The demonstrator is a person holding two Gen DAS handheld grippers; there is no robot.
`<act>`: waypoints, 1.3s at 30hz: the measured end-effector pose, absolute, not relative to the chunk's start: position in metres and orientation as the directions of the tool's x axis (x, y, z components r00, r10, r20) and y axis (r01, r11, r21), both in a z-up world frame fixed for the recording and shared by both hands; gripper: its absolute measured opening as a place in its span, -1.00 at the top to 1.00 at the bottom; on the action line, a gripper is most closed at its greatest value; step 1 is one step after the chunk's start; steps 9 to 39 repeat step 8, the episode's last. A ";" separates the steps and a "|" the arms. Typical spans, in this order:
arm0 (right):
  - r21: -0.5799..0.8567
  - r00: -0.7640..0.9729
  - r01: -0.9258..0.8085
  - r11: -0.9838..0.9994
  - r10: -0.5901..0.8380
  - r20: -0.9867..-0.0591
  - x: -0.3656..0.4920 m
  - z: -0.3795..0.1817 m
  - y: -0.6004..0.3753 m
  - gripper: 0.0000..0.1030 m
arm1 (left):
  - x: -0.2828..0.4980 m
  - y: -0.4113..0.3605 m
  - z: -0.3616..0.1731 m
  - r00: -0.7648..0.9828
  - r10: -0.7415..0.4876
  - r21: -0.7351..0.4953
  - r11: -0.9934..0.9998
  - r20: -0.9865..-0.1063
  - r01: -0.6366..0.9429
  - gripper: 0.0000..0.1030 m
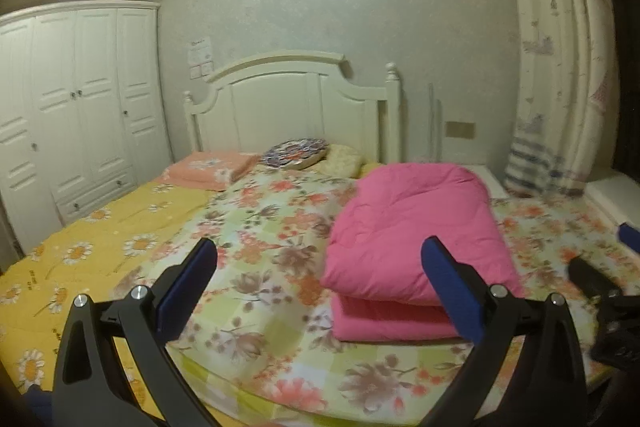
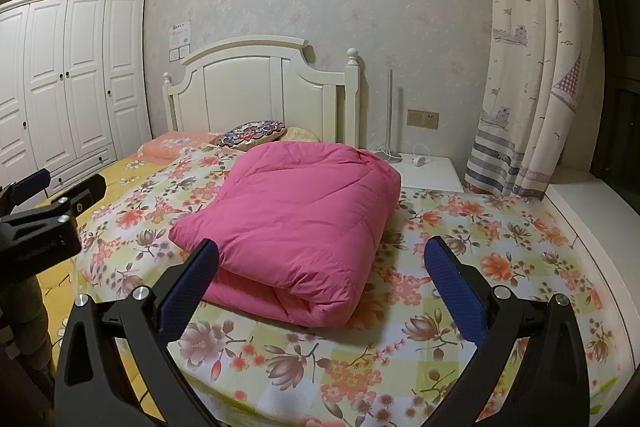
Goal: Fold large clothes
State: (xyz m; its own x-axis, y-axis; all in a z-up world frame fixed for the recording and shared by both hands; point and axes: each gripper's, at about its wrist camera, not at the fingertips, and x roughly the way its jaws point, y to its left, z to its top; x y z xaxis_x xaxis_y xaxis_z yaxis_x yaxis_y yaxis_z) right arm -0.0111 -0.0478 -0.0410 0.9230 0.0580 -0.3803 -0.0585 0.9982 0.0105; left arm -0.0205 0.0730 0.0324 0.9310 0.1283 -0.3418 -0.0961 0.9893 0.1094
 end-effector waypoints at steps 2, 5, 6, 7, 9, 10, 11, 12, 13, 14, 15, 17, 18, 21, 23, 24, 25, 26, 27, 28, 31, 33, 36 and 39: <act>0.013 0.922 -0.056 0.998 0.057 -0.384 -0.010 -0.043 -0.049 -0.91 | -0.011 0.073 0.026 0.908 0.112 0.126 0.990 -0.403 -0.066 -0.96; 0.020 0.919 -0.055 0.998 0.058 -0.390 -0.009 -0.045 -0.051 -0.91 | -0.002 0.077 0.016 0.884 0.110 0.118 0.991 -0.455 -0.063 -0.96; 0.021 0.918 -0.055 0.998 0.059 -0.392 -0.009 -0.046 -0.052 -0.91 | 0.000 0.079 0.014 0.879 0.110 0.112 0.992 -0.463 -0.065 -0.96; 0.020 0.917 -0.055 0.998 0.058 -0.394 -0.008 -0.047 -0.053 -0.91 | 0.003 0.080 0.010 0.872 0.105 0.104 0.993 -0.479 -0.062 -0.96; 0.018 0.916 -0.054 0.998 0.057 -0.398 -0.006 -0.049 -0.054 -0.91 | 0.006 0.081 0.007 0.865 0.101 0.099 0.993 -0.491 -0.060 -0.96; 0.018 0.916 -0.054 0.998 0.057 -0.398 -0.006 -0.049 -0.054 -0.91 | 0.006 0.081 0.007 0.865 0.101 0.099 0.993 -0.491 -0.060 -0.96; 0.018 0.916 -0.054 0.998 0.057 -0.398 -0.006 -0.049 -0.054 -0.91 | 0.006 0.081 0.007 0.865 0.101 0.099 0.993 -0.491 -0.060 -0.96; 0.018 0.916 -0.054 0.998 0.057 -0.398 -0.006 -0.049 -0.054 -0.91 | 0.006 0.081 0.007 0.865 0.101 0.099 0.993 -0.491 -0.060 -0.96; 0.018 0.916 -0.054 0.998 0.057 -0.398 -0.006 -0.049 -0.054 -0.91 | 0.006 0.081 0.007 0.865 0.101 0.099 0.993 -0.491 -0.060 -0.96; 0.018 0.916 -0.054 0.998 0.057 -0.398 -0.006 -0.049 -0.054 -0.91 | 0.006 0.081 0.007 0.865 0.101 0.099 0.993 -0.491 -0.060 -0.96; 0.018 0.916 -0.054 0.998 0.057 -0.398 -0.006 -0.049 -0.054 -0.91 | 0.006 0.081 0.007 0.865 0.101 0.099 0.993 -0.491 -0.060 -0.96; 0.018 0.916 -0.054 0.998 0.057 -0.398 -0.006 -0.049 -0.054 -0.91 | 0.006 0.081 0.007 0.865 0.101 0.099 0.993 -0.491 -0.060 -0.96; 0.018 0.916 -0.054 0.998 0.057 -0.398 -0.006 -0.049 -0.054 -0.91 | 0.006 0.081 0.007 0.865 0.101 0.099 0.993 -0.491 -0.060 -0.96; 0.018 0.916 -0.054 0.998 0.057 -0.398 -0.006 -0.049 -0.054 -0.91 | 0.006 0.081 0.007 0.865 0.101 0.099 0.993 -0.491 -0.060 -0.96; 0.018 0.916 -0.054 0.998 0.057 -0.398 -0.006 -0.049 -0.054 -0.91 | 0.006 0.081 0.007 0.865 0.101 0.099 0.993 -0.491 -0.060 -0.96; 0.018 0.916 -0.054 0.998 0.057 -0.398 -0.006 -0.049 -0.054 -0.91 | 0.006 0.081 0.007 0.865 0.101 0.099 0.993 -0.491 -0.060 -0.96; 0.018 0.916 -0.054 0.998 0.057 -0.398 -0.006 -0.049 -0.054 -0.91 | 0.006 0.081 0.007 0.865 0.101 0.099 0.993 -0.491 -0.060 -0.96; 0.018 0.916 -0.054 0.998 0.057 -0.398 -0.006 -0.049 -0.054 -0.91 | 0.006 0.081 0.007 0.865 0.101 0.099 0.993 -0.491 -0.060 -0.96; 0.018 0.916 -0.054 0.998 0.057 -0.398 -0.006 -0.049 -0.054 -0.91 | 0.006 0.081 0.007 0.865 0.101 0.099 0.993 -0.491 -0.060 -0.96; 0.018 0.916 -0.054 0.998 0.057 -0.398 -0.006 -0.049 -0.054 -0.91 | 0.006 0.081 0.007 0.865 0.101 0.099 0.993 -0.491 -0.060 -0.96; 0.018 0.916 -0.054 0.998 0.057 -0.398 -0.006 -0.049 -0.054 -0.91 | 0.006 0.081 0.007 0.865 0.101 0.099 0.993 -0.491 -0.060 -0.96; 0.018 0.916 -0.054 0.998 0.057 -0.398 -0.006 -0.049 -0.054 -0.91 | 0.006 0.081 0.007 0.865 0.101 0.099 0.993 -0.491 -0.060 -0.96; 0.018 0.916 -0.054 0.998 0.057 -0.398 -0.006 -0.049 -0.054 -0.91 | 0.006 0.081 0.007 0.865 0.101 0.099 0.993 -0.491 -0.060 -0.96; 0.018 0.916 -0.054 0.998 0.057 -0.398 -0.006 -0.049 -0.054 -0.91 | 0.006 0.081 0.007 0.865 0.101 0.099 0.993 -0.491 -0.060 -0.96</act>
